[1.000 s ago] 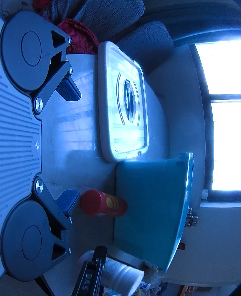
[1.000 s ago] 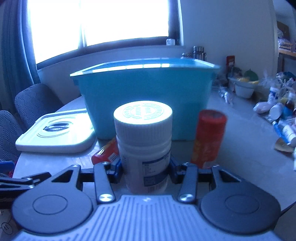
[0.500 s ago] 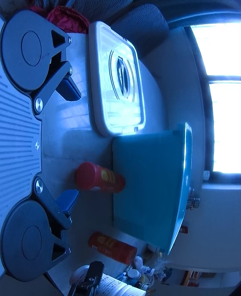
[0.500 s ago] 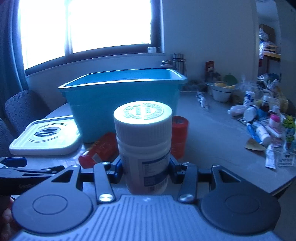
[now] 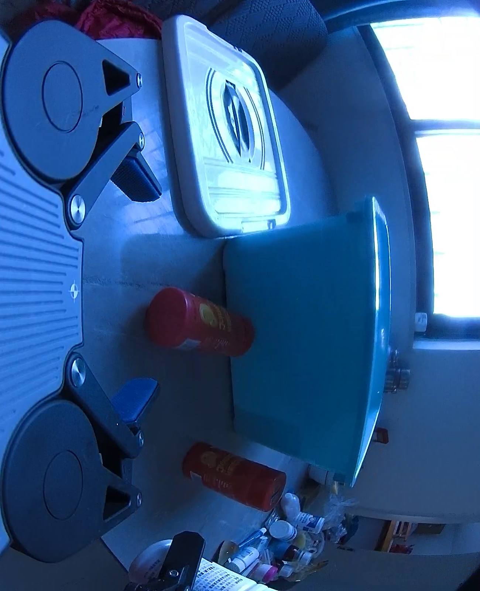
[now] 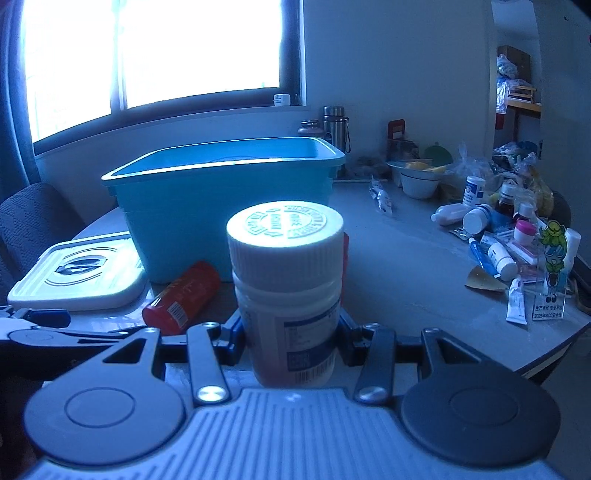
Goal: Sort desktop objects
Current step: 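Grasp the red vitamin C bottle with the left tool while the right holds the pill bottle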
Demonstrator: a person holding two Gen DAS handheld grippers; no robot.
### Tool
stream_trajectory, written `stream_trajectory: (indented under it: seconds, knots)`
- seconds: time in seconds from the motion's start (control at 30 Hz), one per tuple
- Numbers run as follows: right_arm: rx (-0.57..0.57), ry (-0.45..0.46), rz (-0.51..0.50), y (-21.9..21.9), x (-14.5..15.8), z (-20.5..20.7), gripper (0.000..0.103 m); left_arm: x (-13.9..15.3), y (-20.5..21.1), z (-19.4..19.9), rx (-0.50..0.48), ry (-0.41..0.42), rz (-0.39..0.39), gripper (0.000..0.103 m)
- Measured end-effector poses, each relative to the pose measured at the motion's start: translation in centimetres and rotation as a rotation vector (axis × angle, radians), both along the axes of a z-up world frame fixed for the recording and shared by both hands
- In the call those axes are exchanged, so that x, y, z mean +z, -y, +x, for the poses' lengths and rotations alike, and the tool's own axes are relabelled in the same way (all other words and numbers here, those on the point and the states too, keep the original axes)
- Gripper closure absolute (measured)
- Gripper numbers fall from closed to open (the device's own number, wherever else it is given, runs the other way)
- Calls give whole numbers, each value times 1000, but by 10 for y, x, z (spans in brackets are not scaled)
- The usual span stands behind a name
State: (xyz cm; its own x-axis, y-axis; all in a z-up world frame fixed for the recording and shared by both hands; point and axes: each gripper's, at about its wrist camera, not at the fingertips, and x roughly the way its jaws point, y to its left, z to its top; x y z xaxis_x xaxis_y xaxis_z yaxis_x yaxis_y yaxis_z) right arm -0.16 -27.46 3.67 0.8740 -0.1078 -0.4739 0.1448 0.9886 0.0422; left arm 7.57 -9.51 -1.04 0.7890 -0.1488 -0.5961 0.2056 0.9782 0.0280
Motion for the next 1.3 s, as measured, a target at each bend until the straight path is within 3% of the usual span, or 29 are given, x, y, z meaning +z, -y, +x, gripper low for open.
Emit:
stream_trajectory:
  seconds: [1.23, 1.27, 1.3]
  knots:
    - [-44, -60, 9, 24, -9, 38, 55, -32, 47, 109, -42, -120, 34, 1]
    - [-43, -60, 8, 24, -9, 39, 55, -33, 48, 111, -40, -127, 37, 5]
    - [-42, -60, 7, 25, -9, 39, 55, -35, 48, 113, -42, -139, 34, 26]
